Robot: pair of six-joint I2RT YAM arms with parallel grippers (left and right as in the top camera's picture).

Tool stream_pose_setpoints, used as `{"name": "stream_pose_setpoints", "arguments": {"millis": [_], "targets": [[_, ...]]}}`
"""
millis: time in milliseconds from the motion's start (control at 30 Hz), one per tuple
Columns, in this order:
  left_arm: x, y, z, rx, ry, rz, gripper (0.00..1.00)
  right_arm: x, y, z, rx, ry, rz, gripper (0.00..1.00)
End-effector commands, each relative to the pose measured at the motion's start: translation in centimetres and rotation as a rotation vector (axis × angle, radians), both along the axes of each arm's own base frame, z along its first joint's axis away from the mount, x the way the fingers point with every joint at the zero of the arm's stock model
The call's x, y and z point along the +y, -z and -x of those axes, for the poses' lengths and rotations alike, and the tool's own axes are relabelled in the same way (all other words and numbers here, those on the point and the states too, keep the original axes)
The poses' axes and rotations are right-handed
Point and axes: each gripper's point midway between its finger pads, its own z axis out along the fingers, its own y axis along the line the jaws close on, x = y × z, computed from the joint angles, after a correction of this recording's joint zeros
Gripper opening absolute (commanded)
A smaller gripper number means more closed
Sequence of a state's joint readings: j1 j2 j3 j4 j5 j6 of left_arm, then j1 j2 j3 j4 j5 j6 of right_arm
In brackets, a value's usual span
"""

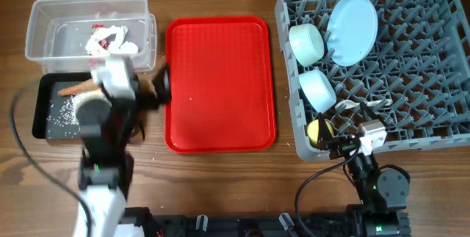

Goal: Sort waste into correct bins and load items into the dishwasher rack

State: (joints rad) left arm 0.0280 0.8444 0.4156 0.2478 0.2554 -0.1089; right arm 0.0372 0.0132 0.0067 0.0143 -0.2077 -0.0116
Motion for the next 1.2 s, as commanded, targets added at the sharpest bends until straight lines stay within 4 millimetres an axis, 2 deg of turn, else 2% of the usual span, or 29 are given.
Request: {"name": "stream_pose_setpoints", "arguments": {"millis": [0,133,233,400,567,1167], "targets": [[0.9,2.1,3.3,-0.074,-0.055,-0.025,1.0,-0.3,-0.2,0.0,-0.006,0.013,-0.014,1.0],[1.5,3.1,5.9,-0.161,-0.094,-0.029,1.0,-0.3,-0.2,0.0,-0.006,0.013,-0.014,1.0],[1.6,3.5,6.9,-0.205,-0.106,-0.029,1.0,-0.3,-0.2,0.0,-0.006,0.013,-0.014,1.0],[2.1,4.8,8.0,-0.168,-0.138,-0.034,1.0,-0.3,-0.2,0.0,-0.006,0.013,-0.014,1.0],[2.1,6.2,8.4,-0.116,-0.136,-0.035,1.0,-0.3,-0.2,0.0,-0.006,0.013,-0.014,1.0],[2.1,6.1,8.4,-0.118,-0.136,-0.036,1.0,-0.3,-0.2,0.0,-0.006,0.013,-0.014,1.0]]}}
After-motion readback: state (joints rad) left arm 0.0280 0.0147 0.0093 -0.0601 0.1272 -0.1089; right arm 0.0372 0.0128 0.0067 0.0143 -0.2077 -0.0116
